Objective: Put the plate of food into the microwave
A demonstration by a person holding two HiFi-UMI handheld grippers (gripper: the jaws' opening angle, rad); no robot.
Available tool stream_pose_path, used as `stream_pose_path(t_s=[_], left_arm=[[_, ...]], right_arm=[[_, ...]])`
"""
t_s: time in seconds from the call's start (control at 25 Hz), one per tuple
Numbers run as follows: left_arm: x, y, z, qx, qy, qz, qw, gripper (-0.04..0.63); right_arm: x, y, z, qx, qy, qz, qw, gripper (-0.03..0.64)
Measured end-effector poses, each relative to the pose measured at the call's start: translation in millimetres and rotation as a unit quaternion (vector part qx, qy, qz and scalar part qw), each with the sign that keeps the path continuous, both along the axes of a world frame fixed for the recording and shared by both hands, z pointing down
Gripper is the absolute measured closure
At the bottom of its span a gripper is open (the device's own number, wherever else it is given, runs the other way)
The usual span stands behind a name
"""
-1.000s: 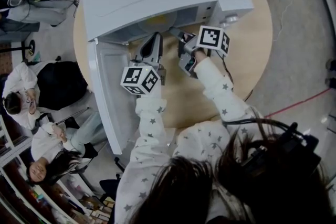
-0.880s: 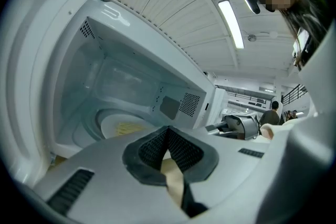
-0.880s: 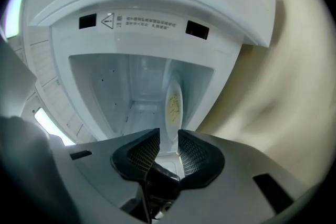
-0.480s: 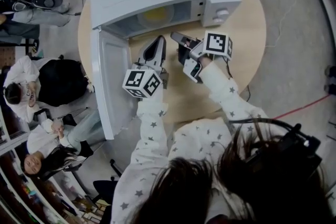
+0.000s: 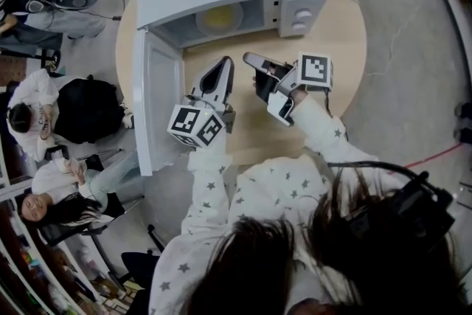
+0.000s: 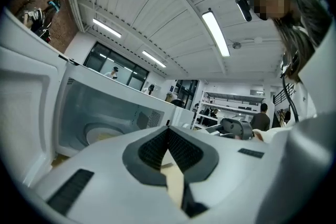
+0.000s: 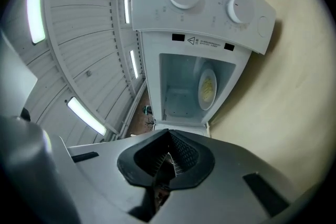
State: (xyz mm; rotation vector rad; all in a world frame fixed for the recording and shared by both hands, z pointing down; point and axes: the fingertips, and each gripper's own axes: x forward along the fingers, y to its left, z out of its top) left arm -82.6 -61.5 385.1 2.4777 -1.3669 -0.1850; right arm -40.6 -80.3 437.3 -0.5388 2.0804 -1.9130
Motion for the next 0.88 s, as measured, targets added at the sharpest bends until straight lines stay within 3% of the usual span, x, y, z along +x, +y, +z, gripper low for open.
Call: stream_pose_path(t_s=[0.44, 0.88], left_arm=[[20.0, 32.8, -24.9, 0.023, -0.001, 0.015, 0.9996, 0.594], [26.0, 35.9, -25.8, 0.024, -0.003, 0.028, 0.9993, 0.594]], right_arm=[[10.4, 29.6, -24.8, 0.027, -0.023, -0.039, 0.999, 0.611], [13.2, 30.5, -35.5, 0.042, -0.053, -0.030, 0.997, 0.611]])
